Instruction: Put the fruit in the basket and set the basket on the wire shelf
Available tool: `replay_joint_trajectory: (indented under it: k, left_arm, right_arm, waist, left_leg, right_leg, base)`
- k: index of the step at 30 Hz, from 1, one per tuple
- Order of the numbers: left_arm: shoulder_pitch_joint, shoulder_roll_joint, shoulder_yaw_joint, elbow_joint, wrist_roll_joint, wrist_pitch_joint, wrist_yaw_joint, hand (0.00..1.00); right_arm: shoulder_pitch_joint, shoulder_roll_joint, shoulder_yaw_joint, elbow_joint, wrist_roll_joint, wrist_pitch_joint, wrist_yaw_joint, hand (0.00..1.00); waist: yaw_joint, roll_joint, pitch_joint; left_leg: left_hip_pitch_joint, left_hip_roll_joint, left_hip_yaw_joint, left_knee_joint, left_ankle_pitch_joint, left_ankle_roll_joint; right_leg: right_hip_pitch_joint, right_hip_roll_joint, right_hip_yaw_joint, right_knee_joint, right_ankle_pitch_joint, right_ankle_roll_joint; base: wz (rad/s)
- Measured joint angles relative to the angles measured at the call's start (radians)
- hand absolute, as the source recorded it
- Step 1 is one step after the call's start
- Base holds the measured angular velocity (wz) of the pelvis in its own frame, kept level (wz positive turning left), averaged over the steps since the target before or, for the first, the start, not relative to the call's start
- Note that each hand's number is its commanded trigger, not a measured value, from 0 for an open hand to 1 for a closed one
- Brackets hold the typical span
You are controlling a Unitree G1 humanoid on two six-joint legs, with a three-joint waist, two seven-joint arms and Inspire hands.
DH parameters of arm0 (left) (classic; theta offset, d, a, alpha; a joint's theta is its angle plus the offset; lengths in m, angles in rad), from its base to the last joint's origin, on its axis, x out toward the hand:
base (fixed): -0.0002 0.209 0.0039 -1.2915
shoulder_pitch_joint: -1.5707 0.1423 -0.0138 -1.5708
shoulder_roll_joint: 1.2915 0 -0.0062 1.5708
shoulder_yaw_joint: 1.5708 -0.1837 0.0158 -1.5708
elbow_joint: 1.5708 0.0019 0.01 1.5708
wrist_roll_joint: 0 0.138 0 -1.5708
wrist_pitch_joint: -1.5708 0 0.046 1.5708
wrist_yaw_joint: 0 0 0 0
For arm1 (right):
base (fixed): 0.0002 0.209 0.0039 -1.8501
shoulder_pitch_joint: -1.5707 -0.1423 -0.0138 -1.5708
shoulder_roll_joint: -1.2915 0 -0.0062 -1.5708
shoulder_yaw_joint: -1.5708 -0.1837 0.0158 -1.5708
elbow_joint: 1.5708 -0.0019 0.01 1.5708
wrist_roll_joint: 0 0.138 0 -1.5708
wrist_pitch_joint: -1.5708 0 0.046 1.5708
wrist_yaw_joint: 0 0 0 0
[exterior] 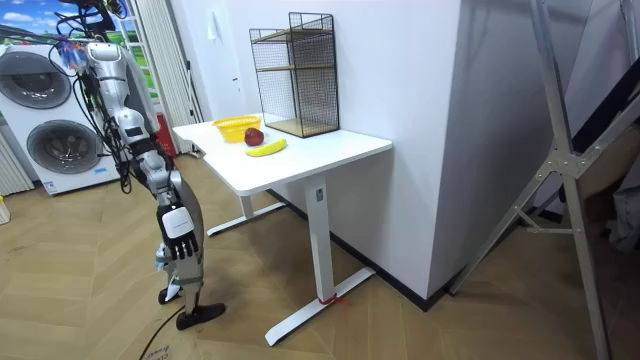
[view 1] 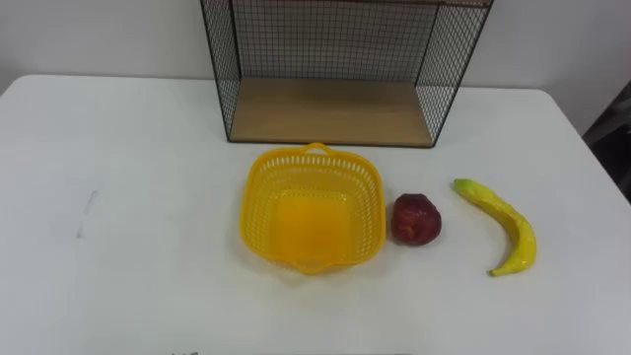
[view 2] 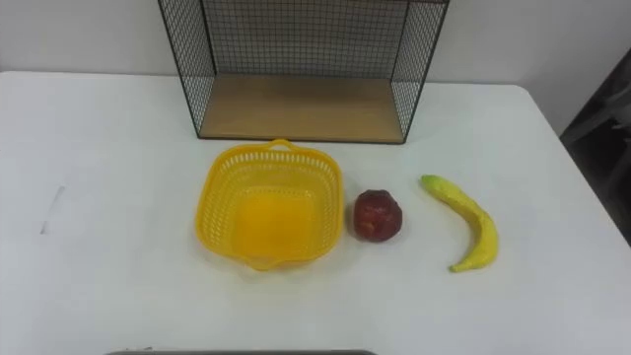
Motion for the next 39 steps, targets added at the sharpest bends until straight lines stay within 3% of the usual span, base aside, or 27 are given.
replay_joint_trajectory:
  k: [10, 13, 18, 21, 24, 27, 29, 35, 39]
  left_arm:
    - [0.001, 0.000, -0.001, 0.007, -0.004, 0.005, -0.003, 0.00]
    - [-0.008, -0.002, 0.000, 0.010, -0.003, 0.000, -0.001, 0.00]
    - [-0.004, -0.002, 0.016, 0.002, 0.000, -0.022, 0.001, 0.00]
    - [-0.005, -0.004, 0.024, 0.012, -0.003, -0.033, 0.017, 0.00]
    - [0.008, -0.007, 0.048, 0.010, -0.003, -0.066, 0.030, 0.00]
    - [0.035, -0.017, 0.098, -0.005, -0.002, -0.098, 0.037, 0.00]
    - [0.051, -0.017, 0.119, -0.017, -0.002, -0.110, 0.047, 0.00]
    - [0.077, -0.013, 0.160, -0.015, -0.003, -0.146, 0.074, 0.00]
    - [0.084, -0.005, 0.206, -0.012, -0.006, -0.169, 0.096, 0.00]
  right_arm:
    - [-0.002, 0.001, -0.001, 0.001, 0.011, -0.003, -0.023, 0.00]
    - [-0.007, 0.001, -0.003, 0.001, 0.109, -0.003, -0.040, 0.00]
    - [-0.001, 0.002, -0.060, -0.006, 0.368, -0.022, -0.091, 0.00]
    - [0.011, 0.006, -0.109, -0.011, 0.716, -0.051, -0.123, 0.00]
    - [0.011, 0.017, -0.187, -0.015, 0.965, -0.090, -0.126, 0.00]
    - [0.029, 0.018, -0.268, -0.100, 1.154, -0.105, -0.127, 0.00]
    - [0.038, 0.018, -0.310, -0.134, 1.234, -0.126, -0.126, 0.00]
    - [0.063, 0.023, -0.474, -0.283, 1.511, -0.190, -0.161, 0.00]
    - [0.067, 0.024, -0.583, -0.382, 1.522, -0.229, -0.248, 0.00]
  waist:
    - [0.002, -0.004, 0.0009]
    - [0.003, -0.005, 0.0013]
    - [0.003, -0.006, 0.0014]
    - [-0.006, -0.007, 0.0012]
    - [-0.029, -0.007, 0.0001]
    - [-0.050, -0.005, -0.0031]
    - [-0.057, -0.003, -0.0078]
    - [-0.099, -0.002, -0.0113]
    - [-0.110, -0.012, -0.0133]
  left_leg:
    - [0.007, 0.000, 0.001, 0.000, 0.002, -0.001]
    - [0.012, 0.000, 0.001, -0.002, 0.002, -0.001]
    - [0.014, 0.002, 0.007, -0.004, 0.003, -0.001]
    - [0.014, 0.002, 0.014, -0.004, 0.003, -0.001]
    - [0.014, 0.003, 0.018, -0.005, 0.002, -0.001]
    - [0.016, 0.003, 0.026, -0.006, 0.002, -0.001]
    - [0.017, 0.006, 0.039, -0.006, 0.002, -0.001]
    - [0.021, 0.007, 0.053, -0.006, 0.002, -0.002]
    - [0.034, 0.008, 0.064, -0.013, 0.003, -0.002]
  right_leg:
    - [0.008, 0.000, 0.004, -0.001, 0.000, 0.000]
    - [0.013, -0.001, 0.003, -0.001, 0.000, 0.000]
    - [0.010, 0.003, 0.012, 0.000, 0.000, 0.000]
    - [0.010, 0.003, 0.013, -0.001, 0.000, 0.000]
    - [0.010, 0.004, 0.012, -0.003, 0.000, 0.000]
    - [0.008, 0.005, 0.018, -0.003, 0.001, 0.000]
    - [0.004, 0.010, 0.037, -0.003, 0.003, -0.001]
    - [-0.002, 0.011, 0.045, 0.001, 0.007, -0.001]
    - [-0.004, 0.014, 0.068, 0.013, 0.007, -0.001]
  base:
    - [0.00]
    - [0.00]
    - [-0.03]
    - [0.00]
    - [0.00]
    - [-0.06]
    - [-0.20]
    - [-0.08]
    - [-0.12]
